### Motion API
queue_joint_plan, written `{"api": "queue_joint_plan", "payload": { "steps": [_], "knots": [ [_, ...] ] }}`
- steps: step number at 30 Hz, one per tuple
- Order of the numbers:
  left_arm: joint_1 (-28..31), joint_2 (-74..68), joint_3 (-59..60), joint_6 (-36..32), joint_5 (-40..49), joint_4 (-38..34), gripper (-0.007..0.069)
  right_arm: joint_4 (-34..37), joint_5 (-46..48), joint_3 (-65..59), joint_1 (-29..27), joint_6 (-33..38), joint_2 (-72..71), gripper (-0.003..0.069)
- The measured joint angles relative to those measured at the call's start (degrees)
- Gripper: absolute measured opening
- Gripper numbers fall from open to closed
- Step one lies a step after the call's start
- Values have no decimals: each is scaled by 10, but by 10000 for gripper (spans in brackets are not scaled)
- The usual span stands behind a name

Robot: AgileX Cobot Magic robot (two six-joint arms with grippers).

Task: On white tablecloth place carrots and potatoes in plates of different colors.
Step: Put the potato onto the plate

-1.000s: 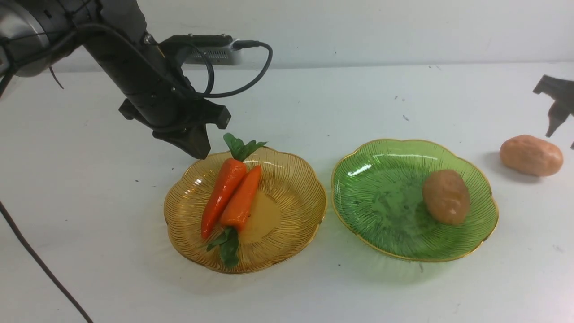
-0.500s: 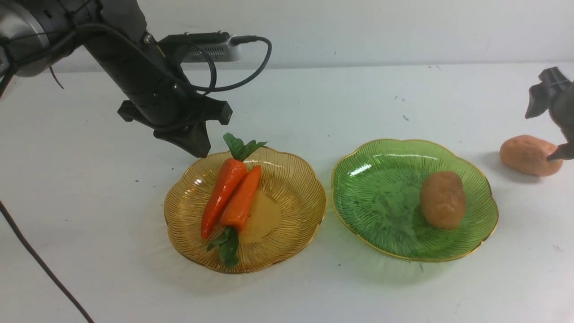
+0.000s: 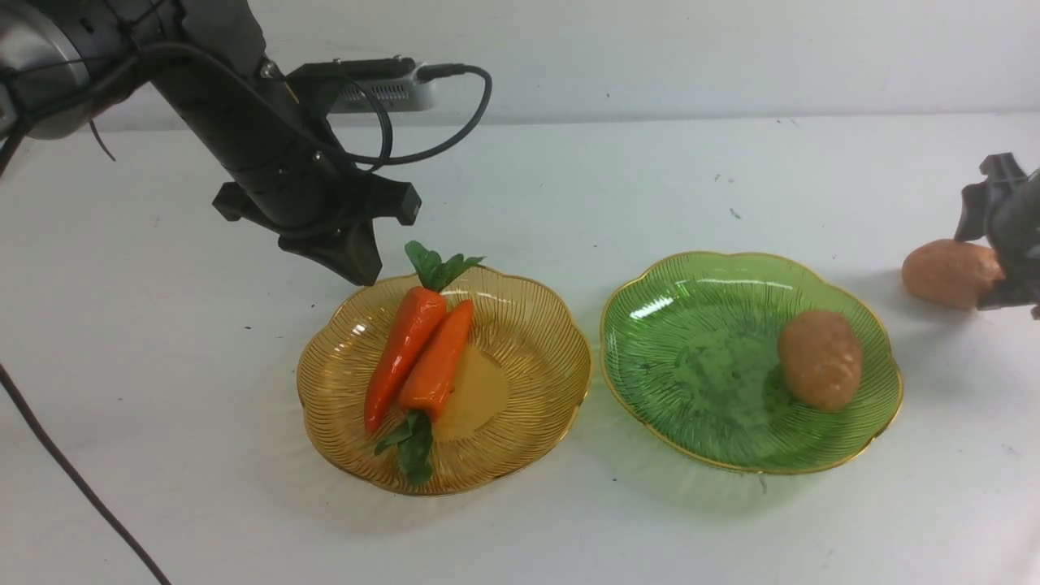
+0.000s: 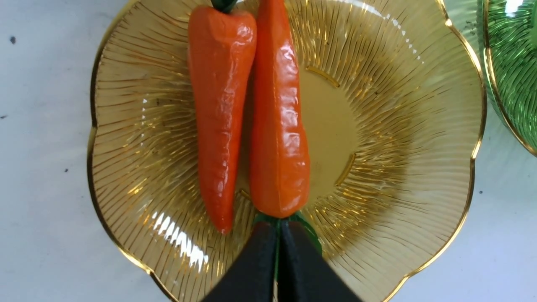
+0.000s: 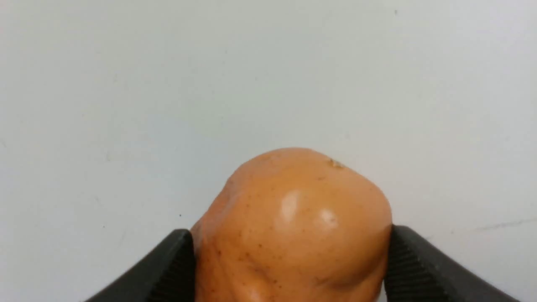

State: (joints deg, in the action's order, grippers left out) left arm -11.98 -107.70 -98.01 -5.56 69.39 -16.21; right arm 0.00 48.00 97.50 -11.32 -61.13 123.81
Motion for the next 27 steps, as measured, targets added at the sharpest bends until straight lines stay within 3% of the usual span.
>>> {"api": "queue_joint_plan", "payload": {
  "steps": [3, 8, 10, 13, 19, 27],
  "knots": [
    [0, 0, 0, 0, 0, 0, -3, 10, 18, 40, -8, 107, -35, 524],
    [0, 0, 0, 0, 0, 0, -3, 126, 93, 75, 14, 349, -88, 524],
    [0, 0, 0, 0, 0, -1, -3, 177, 144, 76, 44, 452, -90, 524],
    [0, 0, 0, 0, 0, -2, -3, 228, 185, 75, 95, 522, -75, 524],
    [0, 0, 0, 0, 6, -2, -3, 187, 224, 74, 192, 567, -50, 524],
    [0, 0, -2, 0, 8, -2, 0, 94, 228, 74, 256, 570, -36, 556]
  ]
}}
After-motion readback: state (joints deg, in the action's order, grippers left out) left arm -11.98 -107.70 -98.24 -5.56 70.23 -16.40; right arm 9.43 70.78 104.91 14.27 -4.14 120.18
